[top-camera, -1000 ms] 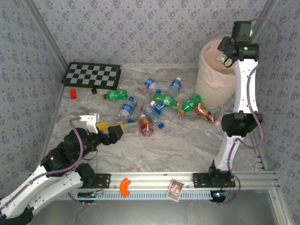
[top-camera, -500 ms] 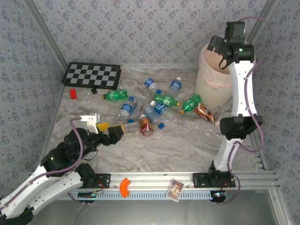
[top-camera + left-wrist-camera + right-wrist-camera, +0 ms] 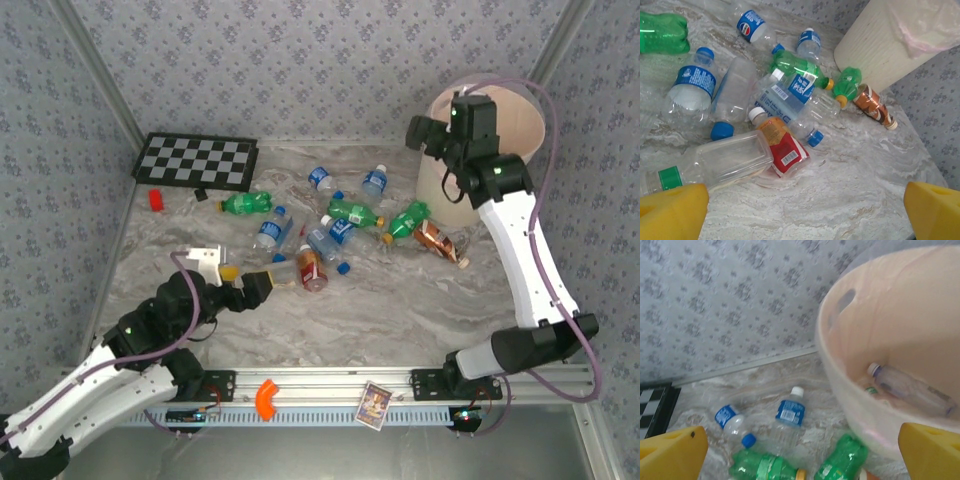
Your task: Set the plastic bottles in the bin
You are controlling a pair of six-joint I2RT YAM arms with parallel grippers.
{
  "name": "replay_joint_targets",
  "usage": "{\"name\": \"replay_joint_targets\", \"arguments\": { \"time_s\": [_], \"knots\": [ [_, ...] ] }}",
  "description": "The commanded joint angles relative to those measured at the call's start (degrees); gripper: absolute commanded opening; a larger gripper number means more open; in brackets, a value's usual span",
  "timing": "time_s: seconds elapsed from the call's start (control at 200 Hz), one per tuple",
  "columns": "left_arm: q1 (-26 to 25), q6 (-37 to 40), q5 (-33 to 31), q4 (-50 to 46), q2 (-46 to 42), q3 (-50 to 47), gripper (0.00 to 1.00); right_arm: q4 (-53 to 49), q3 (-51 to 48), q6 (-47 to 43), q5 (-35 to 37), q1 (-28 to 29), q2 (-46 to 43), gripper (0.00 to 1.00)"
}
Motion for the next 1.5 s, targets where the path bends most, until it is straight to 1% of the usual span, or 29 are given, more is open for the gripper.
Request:
{"name": "replay_joint_targets", "arguments": {
  "time_s": [0.0, 0.08, 0.225, 0.37, 0.385, 0.495, 0.7, 0.745, 0.835, 0.985, 1.274, 1.494],
  "knots": [
    [-0.3, -1.19, 1.12, 3.69, 1.17, -0.95, 1.0, 1.95, -5.65, -0.21, -0.75, 2.39, -2.62, 1.0],
    [-0.33, -1.48, 2.43, 5.83, 2.48, -1.63, 1.0, 1.71, -10.16, -0.91, -0.37, 3.22, -4.79, 1.0],
    [-0.38, -1.68, 5.08, 9.03, 4.62, -2.37, 1.0, 2.28, -19.95, -0.25, -0.92, 2.97, -8.44, 0.99],
    [-0.3, -1.58, 6.93, 10.33, 6.1, -2.35, 1.0, 2.98, -28.94, 0.41, -2.2, 1.24, -10.48, 0.99],
    [-0.32, -1.64, 7.01, 10.28, 6.21, -2.28, 1.0, 3.21, -31.1, 0.51, -2.28, 1.02, -10.67, 0.99],
    [-0.35, -1.55, 7.2, 10.02, 6.8, -2.0, 1.0, 6.19, -38.24, 1.11, -3.57, -1.45, -11.5, 0.99],
    [-0.35, -1.57, 7.13, 10.0, 6.69, -1.91, 1.0, 13.23, -46.35, 2.22, -9.74, -10.15, -10.44, 1.0],
    [-0.31, -1.67, 7.06, 9.99, 6.72, -1.99, 1.0, 14.56, -47.14, 2.19, -11.56, -11.88, -9.82, 1.0],
    [-0.3, -1.89, 7.0, 10.37, 6.8, -2.3, 1.0, 17.0, -47.36, 1.97, -12.85, -14.56, -7.84, 1.0],
    [-0.3, -2.09, 7.1, 11.09, 7.28, -2.52, 1.0, 19.19, -47.44, 1.74, -15.48, -16.49, -4.41, 1.0],
    [-0.3, -1.3, 6.86, 10.17, 6.89, -2.35, 1.0, 21.31, -46.15, 2.01, -16.0, -16.72, 2.22, 0.99],
    [-0.37, -1.0, 6.42, 10.01, 6.53, -2.68, 1.0, 20.66, -46.43, 2.39, -16.3, -14.74, 4.21, 0.99]
  ]
}}
